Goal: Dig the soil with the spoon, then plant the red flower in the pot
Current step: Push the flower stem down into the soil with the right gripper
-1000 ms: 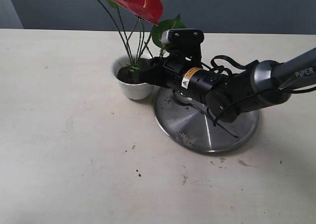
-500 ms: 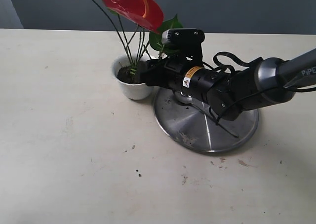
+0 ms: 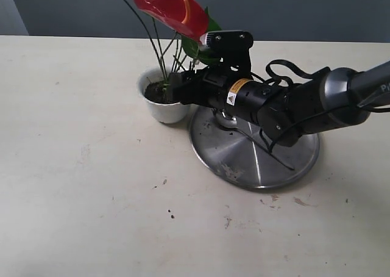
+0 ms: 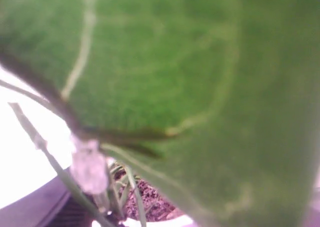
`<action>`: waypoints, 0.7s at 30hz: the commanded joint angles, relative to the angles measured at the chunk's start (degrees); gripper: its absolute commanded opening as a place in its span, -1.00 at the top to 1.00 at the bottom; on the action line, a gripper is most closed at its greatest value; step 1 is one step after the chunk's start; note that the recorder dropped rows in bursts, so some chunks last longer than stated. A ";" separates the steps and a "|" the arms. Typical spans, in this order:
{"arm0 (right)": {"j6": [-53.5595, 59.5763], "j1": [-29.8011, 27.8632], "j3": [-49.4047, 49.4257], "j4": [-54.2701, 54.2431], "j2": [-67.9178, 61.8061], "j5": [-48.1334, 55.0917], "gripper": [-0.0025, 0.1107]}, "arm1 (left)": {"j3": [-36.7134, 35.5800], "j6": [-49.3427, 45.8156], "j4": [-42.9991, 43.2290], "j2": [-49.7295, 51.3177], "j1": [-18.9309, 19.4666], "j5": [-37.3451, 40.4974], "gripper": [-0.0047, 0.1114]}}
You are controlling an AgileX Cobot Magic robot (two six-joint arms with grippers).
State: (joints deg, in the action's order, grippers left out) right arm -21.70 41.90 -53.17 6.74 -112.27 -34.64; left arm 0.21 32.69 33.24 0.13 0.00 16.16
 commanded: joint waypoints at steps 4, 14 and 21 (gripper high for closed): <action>0.60 -0.14 0.49 0.37 0.82 0.73 -0.07 | -0.21 0.14 0.02 -0.13 0.05 0.14 0.91; 0.71 -0.14 0.49 1.19 3.26 2.65 -0.07 | -0.21 0.14 0.02 -0.13 0.05 0.14 0.91; 0.71 -0.14 0.49 3.08 4.73 5.02 -0.07 | -0.21 0.14 0.02 -0.13 0.05 0.14 0.91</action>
State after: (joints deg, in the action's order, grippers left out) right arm -21.28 41.90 -53.17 9.07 -108.55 -30.23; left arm 0.21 32.69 33.24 0.13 0.00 16.16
